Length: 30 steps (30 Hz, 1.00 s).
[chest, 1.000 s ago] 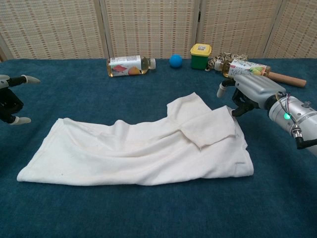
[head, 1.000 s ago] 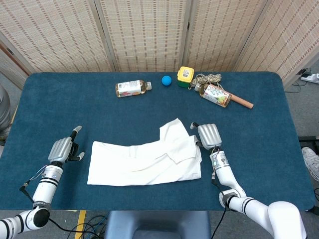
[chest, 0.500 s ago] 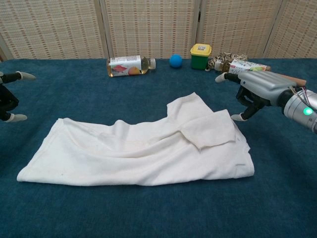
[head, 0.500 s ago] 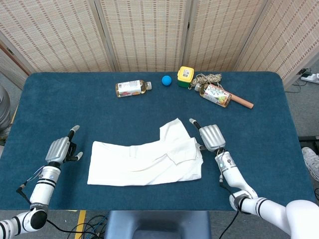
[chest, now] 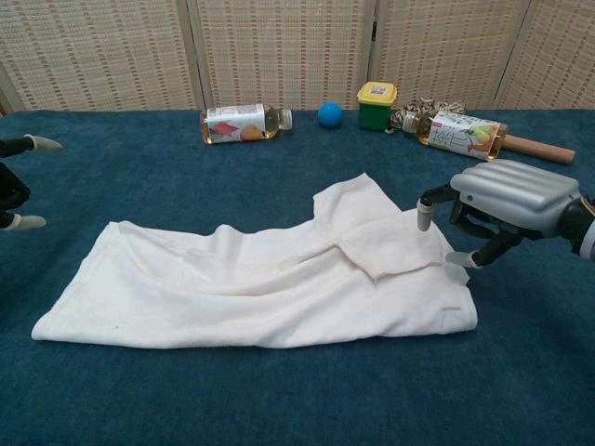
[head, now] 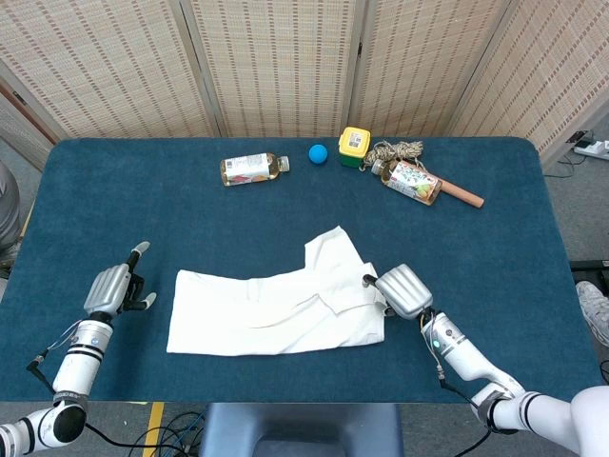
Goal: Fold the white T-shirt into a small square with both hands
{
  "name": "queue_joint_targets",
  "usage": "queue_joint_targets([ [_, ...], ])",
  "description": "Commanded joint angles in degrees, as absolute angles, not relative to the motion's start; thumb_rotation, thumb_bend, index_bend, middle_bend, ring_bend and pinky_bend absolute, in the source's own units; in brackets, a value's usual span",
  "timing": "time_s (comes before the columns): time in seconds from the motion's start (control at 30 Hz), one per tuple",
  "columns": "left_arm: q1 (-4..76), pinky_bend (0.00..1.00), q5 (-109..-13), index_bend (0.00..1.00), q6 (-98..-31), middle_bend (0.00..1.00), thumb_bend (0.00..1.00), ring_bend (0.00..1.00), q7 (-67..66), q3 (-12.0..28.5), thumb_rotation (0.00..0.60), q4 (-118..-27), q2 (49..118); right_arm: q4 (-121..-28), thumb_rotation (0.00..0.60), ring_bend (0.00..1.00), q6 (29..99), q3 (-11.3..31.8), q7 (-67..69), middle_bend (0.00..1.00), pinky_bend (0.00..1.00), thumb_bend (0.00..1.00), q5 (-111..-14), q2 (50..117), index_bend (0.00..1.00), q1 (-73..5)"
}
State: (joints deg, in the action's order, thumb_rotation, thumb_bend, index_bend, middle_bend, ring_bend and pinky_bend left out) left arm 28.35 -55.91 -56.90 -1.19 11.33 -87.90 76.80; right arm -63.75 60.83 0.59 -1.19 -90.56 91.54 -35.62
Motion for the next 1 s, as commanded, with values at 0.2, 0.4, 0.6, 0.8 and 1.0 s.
queue_joint_targets([
  [0.2,28.15,0.98,-55.49,0.00,-56.46,0.89,0.34,0.84,-0.72,11.30,0.600,-87.66,76.69,-62.17,0.600,0.94,59.21,0.19,-2.14,0.88,1.00,0.29,-90.47,92.92,0.39,-36.28],
  [0.4,27.93,0.98,-55.39,0.00,-56.42,0.89,0.34,0.84,-0.23,11.41,0.600,-87.29,76.58,-59.98,0.600,0.94,58.41,0.61,-2.47,0.89,1.00,0.33,-90.34,95.07,0.46,-37.17],
  [0.6,27.60,0.98,-55.45,0.00,-56.50,0.89,0.34,0.84,0.36,11.47,0.600,-87.03,76.38,-58.46,0.600,0.94,58.24,1.00,-2.15,0.90,1.00,0.38,-90.17,96.22,0.55,-37.71],
  [0.8,27.30,0.98,-55.74,0.00,-56.65,0.89,0.34,0.84,0.85,11.48,0.600,-86.83,76.31,-58.00,0.600,0.94,59.96,3.86,0.82,0.91,1.00,0.47,-88.09,97.35,0.62,-37.82],
  [1.0,26.98,0.98,-56.44,0.00,-57.28,0.89,0.34,0.84,0.96,11.45,0.600,-87.22,76.07,-57.53,0.600,0.94,59.35,9.39,1.95,0.92,1.00,0.49,-82.65,99.25,0.63,-39.06],
])
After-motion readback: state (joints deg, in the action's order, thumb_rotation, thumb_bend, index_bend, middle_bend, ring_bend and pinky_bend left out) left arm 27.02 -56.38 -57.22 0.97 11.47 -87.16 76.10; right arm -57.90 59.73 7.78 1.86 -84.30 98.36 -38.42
